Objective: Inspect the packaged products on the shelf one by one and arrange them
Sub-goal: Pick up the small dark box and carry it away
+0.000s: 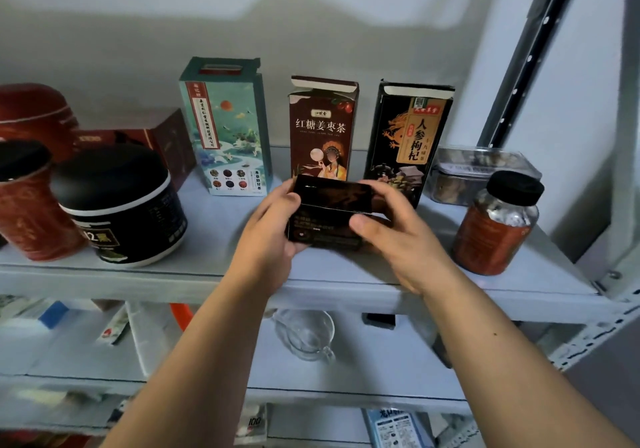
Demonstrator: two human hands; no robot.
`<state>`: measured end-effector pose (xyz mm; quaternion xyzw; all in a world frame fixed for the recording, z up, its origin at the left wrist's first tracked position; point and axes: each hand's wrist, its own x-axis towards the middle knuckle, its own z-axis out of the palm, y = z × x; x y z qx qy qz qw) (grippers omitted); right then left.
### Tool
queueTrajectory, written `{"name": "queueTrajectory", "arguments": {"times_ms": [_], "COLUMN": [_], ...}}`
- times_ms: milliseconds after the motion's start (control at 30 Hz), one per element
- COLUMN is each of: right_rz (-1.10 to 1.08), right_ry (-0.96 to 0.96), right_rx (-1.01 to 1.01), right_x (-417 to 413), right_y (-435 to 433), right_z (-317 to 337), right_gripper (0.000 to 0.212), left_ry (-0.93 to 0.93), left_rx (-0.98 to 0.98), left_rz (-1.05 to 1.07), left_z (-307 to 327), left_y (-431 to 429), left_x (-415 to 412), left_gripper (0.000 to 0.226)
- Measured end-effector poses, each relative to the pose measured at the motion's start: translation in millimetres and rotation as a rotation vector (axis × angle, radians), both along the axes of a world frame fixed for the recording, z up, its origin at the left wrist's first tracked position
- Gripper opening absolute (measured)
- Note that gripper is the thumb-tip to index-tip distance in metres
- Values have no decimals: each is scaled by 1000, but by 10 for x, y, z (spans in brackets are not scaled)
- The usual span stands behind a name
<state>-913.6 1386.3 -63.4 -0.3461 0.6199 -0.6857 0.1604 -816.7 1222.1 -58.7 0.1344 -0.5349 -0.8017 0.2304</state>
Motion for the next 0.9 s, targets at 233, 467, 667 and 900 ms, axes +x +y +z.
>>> {"name": "queueTrajectory", "arguments": {"times_ms": [233,467,667,900], "right_rz": [-90,-126,-160,-332], "right_ry": [-177,-197,-93,51], "right_rx": [-12,-27,-15,-15], "right_x": [138,183,278,1005], "right_y": [-36,-52,-18,550], "right_z": [94,130,160,9], "right_gripper": [28,41,16,20], "left_ry": [59,122,173,244], "left_rx": [-95,-154,-206,-228], "left_rz": [-99,-173,-211,-371], "left_z": [-22,-43,-12,-76], "left_y": [-19,-34,-5,279], "left_x": [73,100,182,601], "left_gripper": [51,61,61,72]}}
